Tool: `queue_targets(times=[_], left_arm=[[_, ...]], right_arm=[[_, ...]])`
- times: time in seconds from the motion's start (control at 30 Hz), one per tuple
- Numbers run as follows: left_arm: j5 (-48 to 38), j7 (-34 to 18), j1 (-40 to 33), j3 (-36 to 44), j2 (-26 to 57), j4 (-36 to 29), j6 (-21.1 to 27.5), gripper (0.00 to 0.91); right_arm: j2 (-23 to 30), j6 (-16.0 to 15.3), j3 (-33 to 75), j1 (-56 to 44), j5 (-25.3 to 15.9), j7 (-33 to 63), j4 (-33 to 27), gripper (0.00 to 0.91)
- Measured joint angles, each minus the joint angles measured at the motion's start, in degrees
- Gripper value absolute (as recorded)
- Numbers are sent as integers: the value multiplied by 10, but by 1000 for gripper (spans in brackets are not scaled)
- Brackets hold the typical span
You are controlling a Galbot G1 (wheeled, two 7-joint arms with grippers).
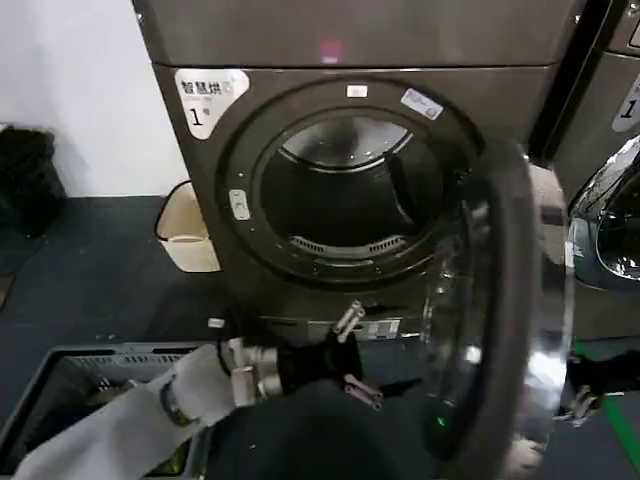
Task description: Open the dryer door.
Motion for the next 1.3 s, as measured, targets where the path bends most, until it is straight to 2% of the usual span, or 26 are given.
queue_targets(times=[0.13, 0.27, 0.4, 0.8, 1.0, 1.3], left_arm=[[2, -1, -14, 19, -23, 11, 0, 907], [5, -2, -20, 31, -44, 18, 0, 907], [11, -2, -20, 38, -61, 26, -2, 907], [25, -7, -45, 65, -125, 65, 0, 907], [35, -11, -58, 81, -153, 88, 2, 907], [47, -31, -85, 101, -208, 133, 9, 907]], right_arm=[[38, -33, 125, -79, -35, 108, -11, 907], [84, -78, 245, -152, -74, 233, 12, 907], [133, -125, 338, -215, -86, 344, 50, 907], [281, -238, 510, -347, -141, 567, 186, 907], [338, -266, 563, -376, -169, 590, 238, 907], [392, -261, 616, -403, -171, 578, 270, 907]])
